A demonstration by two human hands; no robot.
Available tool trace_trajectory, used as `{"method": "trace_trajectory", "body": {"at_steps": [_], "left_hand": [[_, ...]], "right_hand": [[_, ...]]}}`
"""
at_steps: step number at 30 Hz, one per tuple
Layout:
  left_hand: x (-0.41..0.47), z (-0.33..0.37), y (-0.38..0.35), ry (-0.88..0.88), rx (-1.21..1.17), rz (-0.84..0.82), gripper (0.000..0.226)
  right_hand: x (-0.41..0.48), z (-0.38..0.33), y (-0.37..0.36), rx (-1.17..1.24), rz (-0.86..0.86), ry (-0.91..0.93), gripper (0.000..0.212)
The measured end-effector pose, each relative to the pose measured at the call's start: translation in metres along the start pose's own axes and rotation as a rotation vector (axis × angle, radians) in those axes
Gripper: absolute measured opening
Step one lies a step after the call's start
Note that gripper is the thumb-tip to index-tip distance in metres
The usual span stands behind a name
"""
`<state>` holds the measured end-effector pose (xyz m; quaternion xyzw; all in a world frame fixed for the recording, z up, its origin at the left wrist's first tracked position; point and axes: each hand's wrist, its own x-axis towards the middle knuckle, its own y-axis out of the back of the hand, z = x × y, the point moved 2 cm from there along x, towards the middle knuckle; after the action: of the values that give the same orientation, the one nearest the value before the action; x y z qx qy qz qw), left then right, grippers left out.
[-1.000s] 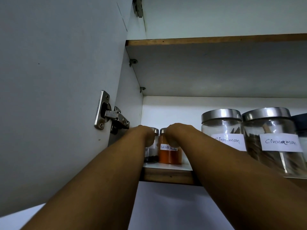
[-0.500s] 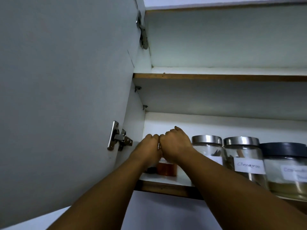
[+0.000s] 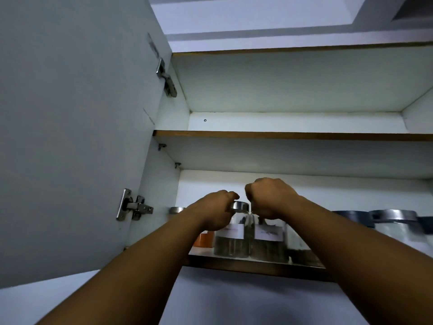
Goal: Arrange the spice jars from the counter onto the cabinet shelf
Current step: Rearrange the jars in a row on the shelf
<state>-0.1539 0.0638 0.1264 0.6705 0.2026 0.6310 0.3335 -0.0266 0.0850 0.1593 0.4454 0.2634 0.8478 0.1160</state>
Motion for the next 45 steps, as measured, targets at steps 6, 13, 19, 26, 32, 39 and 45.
{"method": "trace_trajectory", "body": {"at_steps": [6,13,19,26,32,39,45], "left_hand": [[0.004,0.026,0.003,0.050,0.119,0.022,0.050],[0.018,0.033,-0.007,0.051,0.155,0.028,0.049],[0.041,0.017,-0.026,0.088,0.137,-0.044,0.047],[0.073,-0.009,-0.046,0.099,0.120,-0.094,0.047],[0.100,-0.031,-0.071,0.094,0.160,-0.157,0.047],[0.123,-0.045,-0.077,0.084,0.211,-0.235,0.045],[0.127,-0.047,-0.087,0.048,0.232,-0.204,0.038]], "right_hand": [[-0.028,0.034,-0.002,0.138,-0.046,-0.068,0.024],[-0.031,0.026,-0.009,-0.047,-0.028,0.011,0.021],[-0.010,0.020,-0.037,-0.018,-0.058,-0.004,0.021],[0.017,0.022,-0.060,0.038,-0.176,-0.019,0.020],[0.042,0.025,-0.088,0.009,-0.269,-0.008,0.021],[0.060,0.023,-0.108,-0.018,-0.326,-0.010,0.018],[0.065,0.024,-0.130,-0.050,-0.314,-0.052,0.013]]}}
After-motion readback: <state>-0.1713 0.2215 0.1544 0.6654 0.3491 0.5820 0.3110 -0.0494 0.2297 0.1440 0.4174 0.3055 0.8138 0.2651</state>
